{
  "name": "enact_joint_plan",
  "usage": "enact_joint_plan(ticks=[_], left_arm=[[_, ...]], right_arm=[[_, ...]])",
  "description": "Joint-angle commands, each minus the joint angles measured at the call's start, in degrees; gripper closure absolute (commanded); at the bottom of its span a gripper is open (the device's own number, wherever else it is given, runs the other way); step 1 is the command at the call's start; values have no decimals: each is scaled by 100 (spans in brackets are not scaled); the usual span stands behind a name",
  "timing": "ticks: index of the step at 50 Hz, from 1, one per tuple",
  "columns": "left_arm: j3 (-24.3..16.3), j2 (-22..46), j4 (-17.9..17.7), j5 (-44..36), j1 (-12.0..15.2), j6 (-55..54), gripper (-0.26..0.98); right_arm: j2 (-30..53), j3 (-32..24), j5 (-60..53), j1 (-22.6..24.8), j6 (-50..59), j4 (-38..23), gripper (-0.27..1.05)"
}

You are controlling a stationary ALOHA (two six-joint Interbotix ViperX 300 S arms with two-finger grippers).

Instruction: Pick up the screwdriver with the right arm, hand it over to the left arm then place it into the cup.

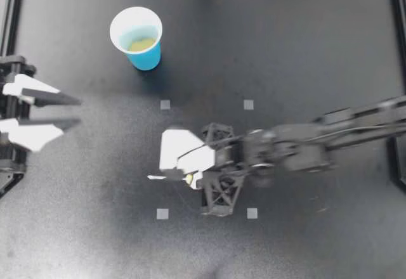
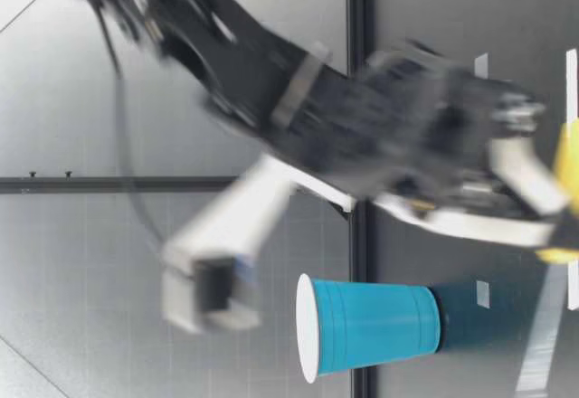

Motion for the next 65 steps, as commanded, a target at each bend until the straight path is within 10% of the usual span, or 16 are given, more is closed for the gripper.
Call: enact_joint_plan(ticks=[1, 24, 65], left_arm=[[-70, 193, 0, -176, 9, -26, 8], [-97, 870, 0, -1248, 9, -369, 5], [-352, 1635, -9, -2039, 9, -615, 10]], right_arm=[[-580, 299, -967, -9, 79, 18, 78], [-967, 896, -4746, -466, 97, 123, 78], [-316, -105, -5001, -562, -325, 114, 78]])
